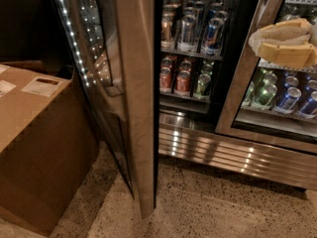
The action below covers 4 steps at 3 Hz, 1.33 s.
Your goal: Open left fridge door
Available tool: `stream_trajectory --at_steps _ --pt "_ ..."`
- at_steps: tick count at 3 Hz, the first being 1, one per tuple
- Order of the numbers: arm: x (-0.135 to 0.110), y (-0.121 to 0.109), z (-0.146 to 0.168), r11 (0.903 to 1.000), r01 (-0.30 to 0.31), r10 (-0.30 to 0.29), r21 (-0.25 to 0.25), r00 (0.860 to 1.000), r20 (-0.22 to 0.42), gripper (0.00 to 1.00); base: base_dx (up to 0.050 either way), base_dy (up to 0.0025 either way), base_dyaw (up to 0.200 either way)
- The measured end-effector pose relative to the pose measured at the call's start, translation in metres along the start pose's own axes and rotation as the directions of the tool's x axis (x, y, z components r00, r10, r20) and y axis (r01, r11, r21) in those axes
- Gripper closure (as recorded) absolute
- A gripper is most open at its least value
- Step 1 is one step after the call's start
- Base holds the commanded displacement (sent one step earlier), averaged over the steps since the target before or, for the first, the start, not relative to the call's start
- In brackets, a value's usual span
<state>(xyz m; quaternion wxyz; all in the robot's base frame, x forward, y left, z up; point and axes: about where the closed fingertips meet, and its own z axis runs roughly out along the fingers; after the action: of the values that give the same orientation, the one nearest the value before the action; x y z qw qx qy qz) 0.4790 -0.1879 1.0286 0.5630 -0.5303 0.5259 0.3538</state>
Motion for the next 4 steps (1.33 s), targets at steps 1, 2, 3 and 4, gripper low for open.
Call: stream_trajectory --at_steps 1,2,3,4 --pt "0.0 0.0 0.0 1.0 0.0 0.0 0.0 1.0 0.0 0.73 0.0 0.0 0.0" --pt "0.0 0.0 0.0 1.0 0.0 0.0 0.0 1.0 0.0 0.51 0.0 0.0 0.0" --pt "0.0 0.0 0.0001 1.0 0.0 0.0 0.0 1.0 0.0 0.27 0.0 0.0 0.0" --pt "0.0 0.0 0.0001 1.0 0.0 0.0 0.0 1.0 0.0 0.05 0.0 0.0 0.0"
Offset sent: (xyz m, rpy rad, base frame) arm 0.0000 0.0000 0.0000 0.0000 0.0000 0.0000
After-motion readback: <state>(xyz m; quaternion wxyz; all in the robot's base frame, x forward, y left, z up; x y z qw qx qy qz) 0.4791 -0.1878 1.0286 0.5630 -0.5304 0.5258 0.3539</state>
